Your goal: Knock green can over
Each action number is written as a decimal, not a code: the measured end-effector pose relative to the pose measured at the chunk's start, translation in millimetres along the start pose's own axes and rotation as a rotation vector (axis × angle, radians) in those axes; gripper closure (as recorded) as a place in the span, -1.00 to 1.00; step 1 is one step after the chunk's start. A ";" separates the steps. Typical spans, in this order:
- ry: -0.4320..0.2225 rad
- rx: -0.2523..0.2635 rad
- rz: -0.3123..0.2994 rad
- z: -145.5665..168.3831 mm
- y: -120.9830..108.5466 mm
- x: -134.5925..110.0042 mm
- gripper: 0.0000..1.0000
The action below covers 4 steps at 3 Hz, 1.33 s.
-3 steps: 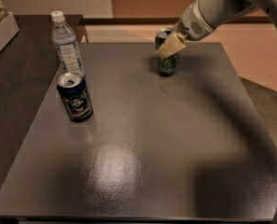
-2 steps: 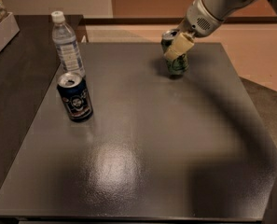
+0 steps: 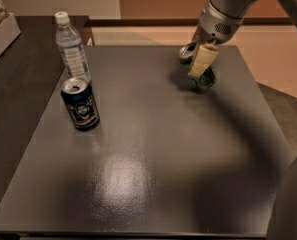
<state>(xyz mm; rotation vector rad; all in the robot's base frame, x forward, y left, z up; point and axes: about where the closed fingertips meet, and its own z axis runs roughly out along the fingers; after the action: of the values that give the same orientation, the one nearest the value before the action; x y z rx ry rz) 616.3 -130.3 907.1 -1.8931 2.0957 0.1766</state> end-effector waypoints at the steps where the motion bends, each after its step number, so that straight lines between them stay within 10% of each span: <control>1: 0.091 -0.030 -0.112 3.8 14.9 0.4 0.66; 4: 0.291 -0.067 -0.327 25.9 49.5 -3.7 -0.76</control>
Offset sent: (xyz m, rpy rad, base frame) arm -0.0501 0.0053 -0.0197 -0.3479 0.0287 0.2924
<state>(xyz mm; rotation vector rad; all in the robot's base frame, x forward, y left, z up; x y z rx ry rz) 571.5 -113.3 878.1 -2.3910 1.9287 -0.1114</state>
